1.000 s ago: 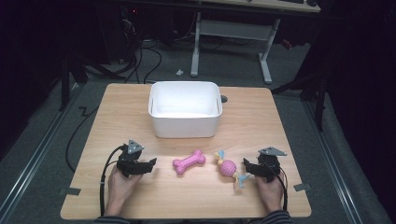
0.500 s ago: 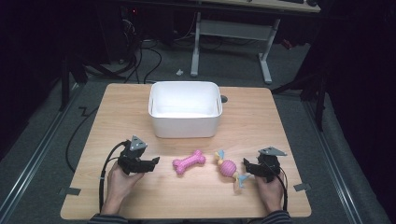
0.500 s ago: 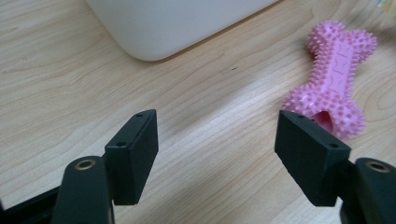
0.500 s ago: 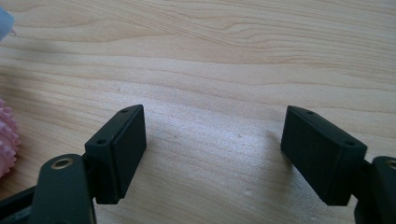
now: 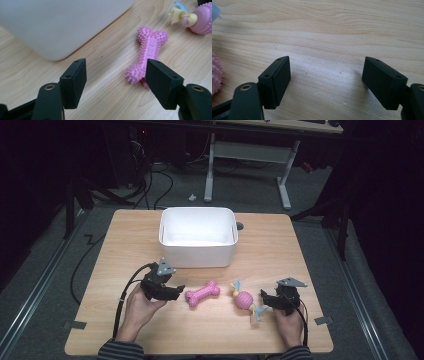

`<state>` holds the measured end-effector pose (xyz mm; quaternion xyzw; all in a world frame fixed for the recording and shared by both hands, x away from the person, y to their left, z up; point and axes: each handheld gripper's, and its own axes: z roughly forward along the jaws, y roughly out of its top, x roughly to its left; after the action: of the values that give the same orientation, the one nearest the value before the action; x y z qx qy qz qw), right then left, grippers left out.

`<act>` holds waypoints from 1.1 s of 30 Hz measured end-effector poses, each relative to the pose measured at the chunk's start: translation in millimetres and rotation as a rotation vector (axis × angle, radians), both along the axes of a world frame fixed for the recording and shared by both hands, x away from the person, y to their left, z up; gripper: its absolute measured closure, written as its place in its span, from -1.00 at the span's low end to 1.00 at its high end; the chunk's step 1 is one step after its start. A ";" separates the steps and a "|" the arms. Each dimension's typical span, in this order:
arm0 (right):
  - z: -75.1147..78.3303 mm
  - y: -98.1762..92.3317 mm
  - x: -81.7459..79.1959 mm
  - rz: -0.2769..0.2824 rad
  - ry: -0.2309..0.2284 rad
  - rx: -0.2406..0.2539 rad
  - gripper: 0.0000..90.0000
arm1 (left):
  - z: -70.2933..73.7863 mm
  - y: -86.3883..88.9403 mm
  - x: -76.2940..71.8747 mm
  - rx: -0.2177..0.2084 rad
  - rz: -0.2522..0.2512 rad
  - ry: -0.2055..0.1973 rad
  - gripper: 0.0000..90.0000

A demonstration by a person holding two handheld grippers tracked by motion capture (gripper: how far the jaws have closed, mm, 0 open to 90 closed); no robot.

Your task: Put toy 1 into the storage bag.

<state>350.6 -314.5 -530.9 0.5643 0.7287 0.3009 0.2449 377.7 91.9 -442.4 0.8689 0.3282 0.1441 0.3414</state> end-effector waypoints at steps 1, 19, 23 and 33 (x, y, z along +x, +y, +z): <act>0.0 0.1 0.0 0.000 0.000 0.001 -0.49 | 0.8 -3.4 0.9 0.006 -0.009 0.002 -0.25; 0.0 0.0 -0.1 0.004 0.000 -0.001 -0.48 | -8.7 -64.0 16.9 0.105 -0.157 0.066 -0.12; 0.0 0.1 -0.1 0.005 0.000 0.000 -0.48 | -15.3 -72.6 20.2 0.122 -0.173 0.088 -0.12; 0.0 0.1 -0.2 0.007 0.000 0.000 -0.48 | -31.5 -89.2 24.2 0.169 -0.198 0.122 -0.09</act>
<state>350.5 -314.3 -530.8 0.5619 0.7307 0.3017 0.2438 401.9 2.8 -473.8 0.9298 0.2478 0.0839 0.2588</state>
